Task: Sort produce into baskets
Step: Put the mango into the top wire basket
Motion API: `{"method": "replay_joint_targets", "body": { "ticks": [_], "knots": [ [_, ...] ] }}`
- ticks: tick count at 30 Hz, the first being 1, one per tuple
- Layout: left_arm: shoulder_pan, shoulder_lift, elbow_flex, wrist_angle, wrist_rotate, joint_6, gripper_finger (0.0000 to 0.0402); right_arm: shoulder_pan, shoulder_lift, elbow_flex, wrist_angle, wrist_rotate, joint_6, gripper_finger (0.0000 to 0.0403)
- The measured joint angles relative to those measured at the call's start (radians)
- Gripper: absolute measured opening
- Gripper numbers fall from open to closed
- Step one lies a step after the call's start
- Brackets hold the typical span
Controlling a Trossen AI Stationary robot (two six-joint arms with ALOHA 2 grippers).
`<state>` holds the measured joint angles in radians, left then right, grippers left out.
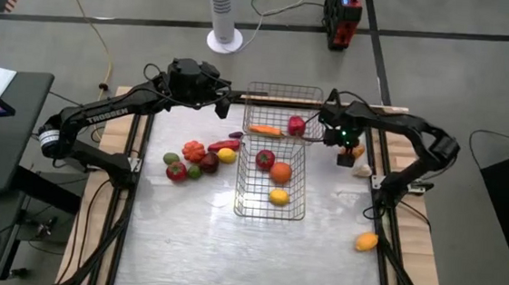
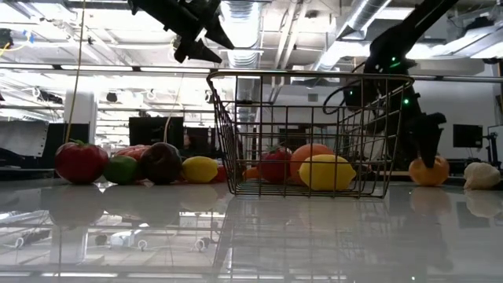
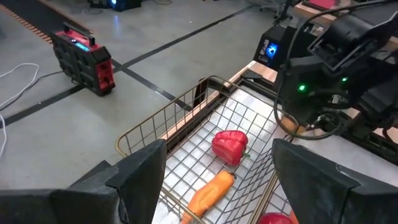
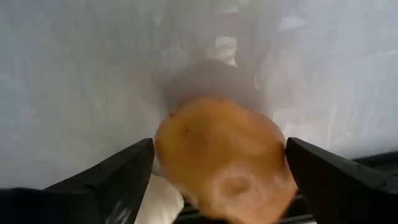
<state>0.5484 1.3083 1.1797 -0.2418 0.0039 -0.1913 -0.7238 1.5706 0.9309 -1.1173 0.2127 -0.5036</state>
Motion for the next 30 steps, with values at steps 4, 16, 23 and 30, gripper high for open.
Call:
{"method": "replay_joint_targets", "body": {
  "ticks": [4,16,23,30],
  "knots": [
    [0.000,0.000,0.000,0.000,0.000,0.010,0.0279,0.000,0.044,-0.021,0.004,0.012,-0.002,0.0373],
    [0.001,0.000,0.000,0.001,-0.002,0.028,0.0279,0.006,0.000,-0.021,0.001,0.075,0.015,0.0332],
    [0.001,0.000,0.000,0.009,-0.009,0.033,0.0279,0.076,-0.084,0.076,-0.073,0.000,0.133,0.0331],
    [0.001,0.000,0.000,0.015,-0.011,0.021,0.0279,0.138,-0.225,0.212,0.005,-0.321,0.308,0.0331]
  ]
}}
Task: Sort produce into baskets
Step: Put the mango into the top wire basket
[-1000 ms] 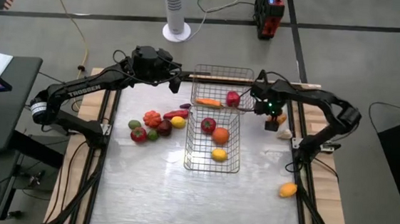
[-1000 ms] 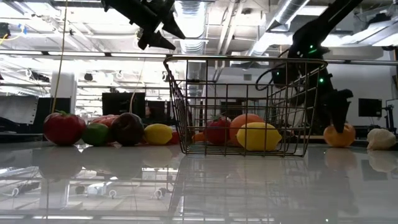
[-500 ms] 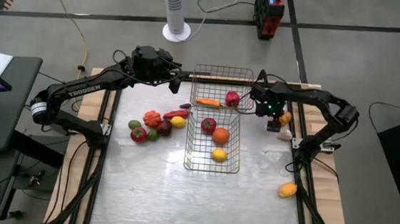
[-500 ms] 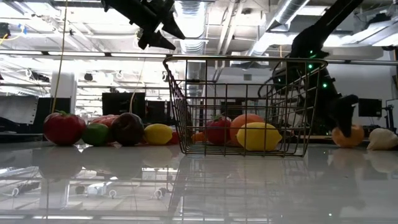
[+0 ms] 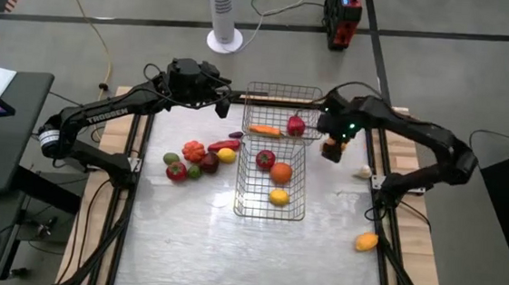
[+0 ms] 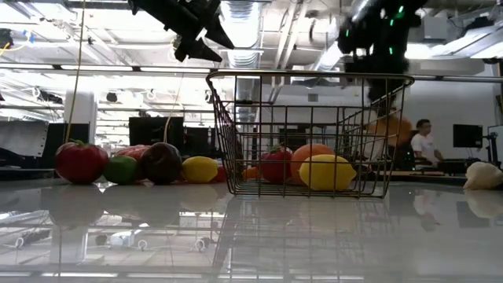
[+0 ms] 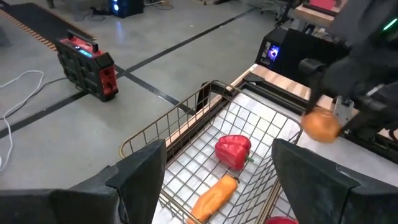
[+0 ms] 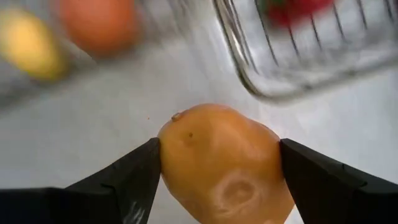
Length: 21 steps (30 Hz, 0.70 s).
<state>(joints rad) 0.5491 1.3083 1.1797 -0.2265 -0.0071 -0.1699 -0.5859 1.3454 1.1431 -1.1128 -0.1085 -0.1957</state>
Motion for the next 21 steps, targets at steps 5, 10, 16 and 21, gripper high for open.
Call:
{"method": "replay_joint_targets", "body": {
  "ticks": [5,10,16,21],
  "knots": [
    [0.000,0.000,0.000,0.001,0.000,-0.017,0.0279,0.018,-0.077,0.032,0.137,-0.288,0.178,0.0331],
    [0.000,0.000,0.000,0.001,0.000,-0.027,0.0279,0.034,-0.097,0.032,0.408,-0.491,0.417,0.0331],
    [0.000,0.000,0.000,0.001,0.016,-0.029,0.0279,0.098,-0.092,0.032,0.604,-0.532,0.486,0.0332],
    [-0.003,0.000,0.000,0.000,0.029,-0.029,0.0279,0.144,-0.072,0.030,0.584,-0.522,0.480,0.0332]
  ]
}}
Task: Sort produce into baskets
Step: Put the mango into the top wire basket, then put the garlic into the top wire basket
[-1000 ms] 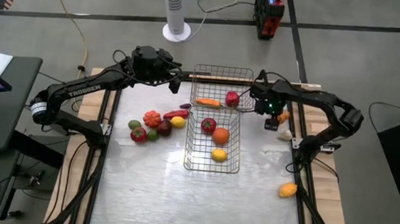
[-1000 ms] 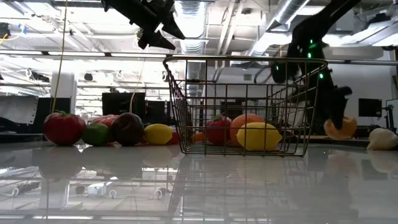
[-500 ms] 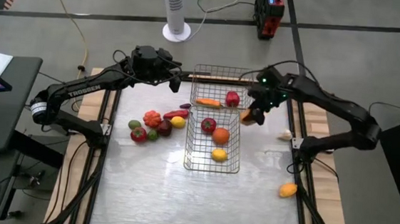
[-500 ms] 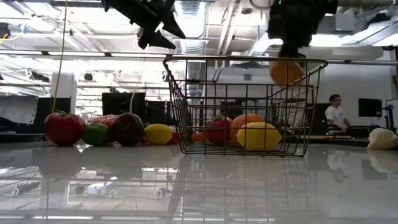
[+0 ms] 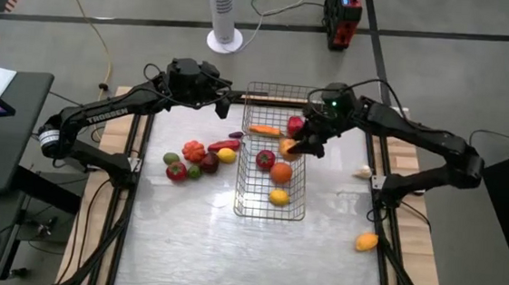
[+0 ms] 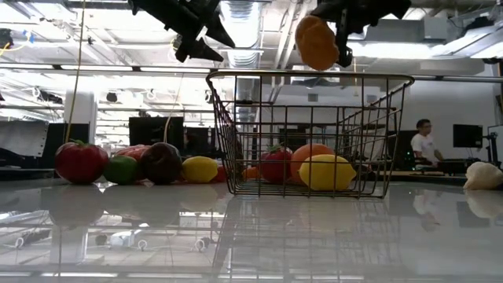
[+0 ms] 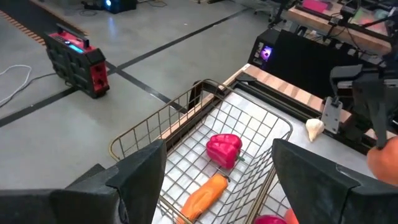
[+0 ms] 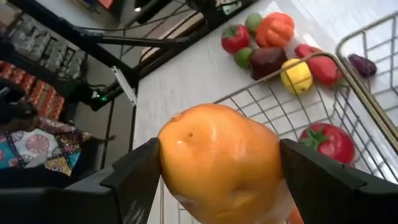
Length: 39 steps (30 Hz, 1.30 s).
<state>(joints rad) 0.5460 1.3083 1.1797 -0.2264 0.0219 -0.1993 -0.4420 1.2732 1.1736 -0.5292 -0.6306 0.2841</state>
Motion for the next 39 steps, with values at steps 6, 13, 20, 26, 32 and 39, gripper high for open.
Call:
{"method": "replay_joint_targets", "body": {
  "ticks": [6,13,20,26,32,39],
  "knots": [
    [0.000,0.000,0.000,0.000,0.001,0.005,0.0279,0.017,0.010,0.000,0.015,0.007,-0.004,0.0332],
    [0.000,0.000,0.000,0.000,0.001,0.011,0.0279,-0.019,0.009,0.001,0.017,0.374,-0.127,0.0332],
    [0.000,0.000,0.000,0.000,0.001,0.010,0.0279,-0.101,0.039,0.002,0.036,0.656,-0.206,0.0332],
    [-0.004,0.000,0.000,0.000,0.002,0.004,0.0279,-0.176,0.059,0.001,-0.018,0.654,-0.200,0.0354],
    [-0.004,0.000,0.000,-0.001,0.002,0.002,0.0279,-0.211,0.047,0.001,-0.075,0.627,-0.196,0.0395],
    [-0.004,0.000,0.000,-0.003,0.002,0.002,0.0279,-0.189,-0.006,0.001,-0.281,0.599,-0.204,0.0383]
  ]
}}
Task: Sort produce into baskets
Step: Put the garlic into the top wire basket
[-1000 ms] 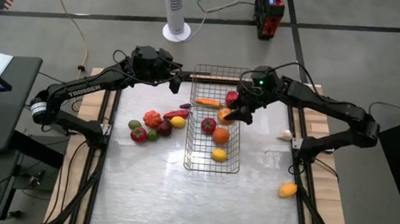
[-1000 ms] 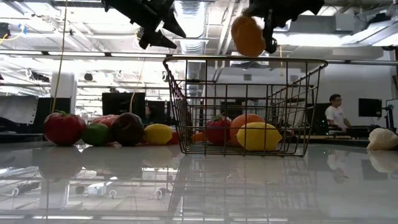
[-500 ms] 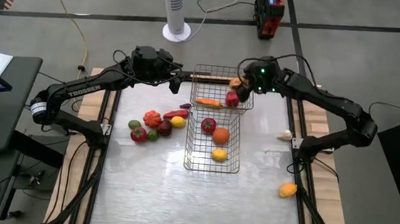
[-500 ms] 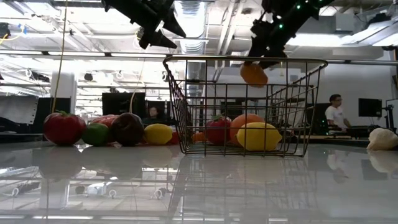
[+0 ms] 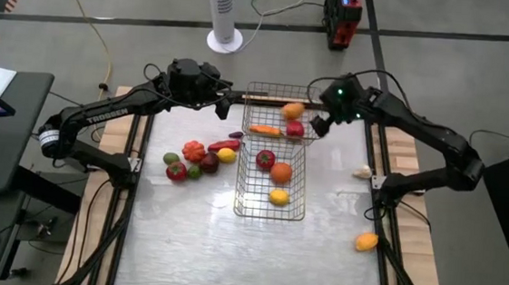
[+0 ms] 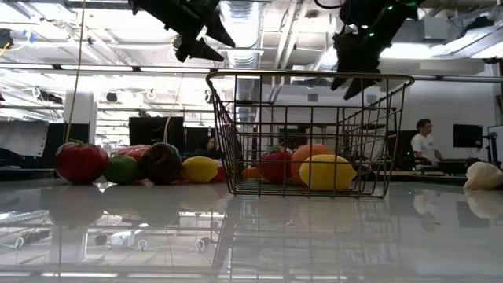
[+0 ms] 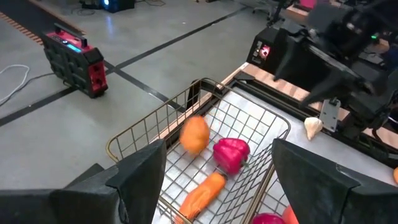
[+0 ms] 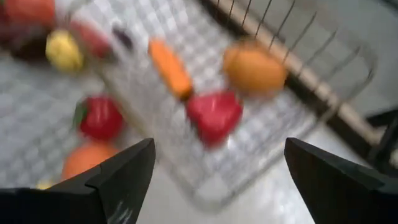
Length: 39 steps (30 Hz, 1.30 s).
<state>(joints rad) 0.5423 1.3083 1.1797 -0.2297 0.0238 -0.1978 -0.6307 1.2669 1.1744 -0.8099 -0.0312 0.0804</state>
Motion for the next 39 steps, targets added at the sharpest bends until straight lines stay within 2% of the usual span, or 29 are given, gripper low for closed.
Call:
{"method": "replay_joint_targets", "body": {
  "ticks": [6,9,13,20,24,35,39],
  "knots": [
    [0.000,0.000,0.000,-0.007,0.000,0.001,0.0279,0.049,-0.019,-0.010,-0.316,-0.036,-0.004,0.0382],
    [0.000,0.000,0.000,-0.007,-0.001,0.019,0.0279,0.071,-0.019,-0.066,-0.415,-0.066,-0.007,0.0382],
    [0.000,0.000,0.000,-0.007,-0.001,0.039,0.0279,0.119,-0.019,-0.151,-0.504,-0.054,-0.055,0.0382],
    [0.000,0.000,0.000,-0.007,-0.001,0.063,0.0279,0.176,-0.019,-0.258,-0.556,0.108,-0.163,0.0382],
    [0.000,0.000,0.000,-0.007,-0.001,0.072,0.0279,0.181,-0.019,-0.338,-0.543,0.156,-0.205,0.0381],
    [0.000,0.000,0.000,-0.006,-0.002,0.084,0.0279,0.173,-0.002,-0.351,-0.532,0.163,-0.212,0.0357],
    [0.000,0.000,0.000,-0.005,-0.002,0.084,0.0279,0.196,0.059,-0.279,-0.612,0.149,-0.182,0.0353]
  ]
}}
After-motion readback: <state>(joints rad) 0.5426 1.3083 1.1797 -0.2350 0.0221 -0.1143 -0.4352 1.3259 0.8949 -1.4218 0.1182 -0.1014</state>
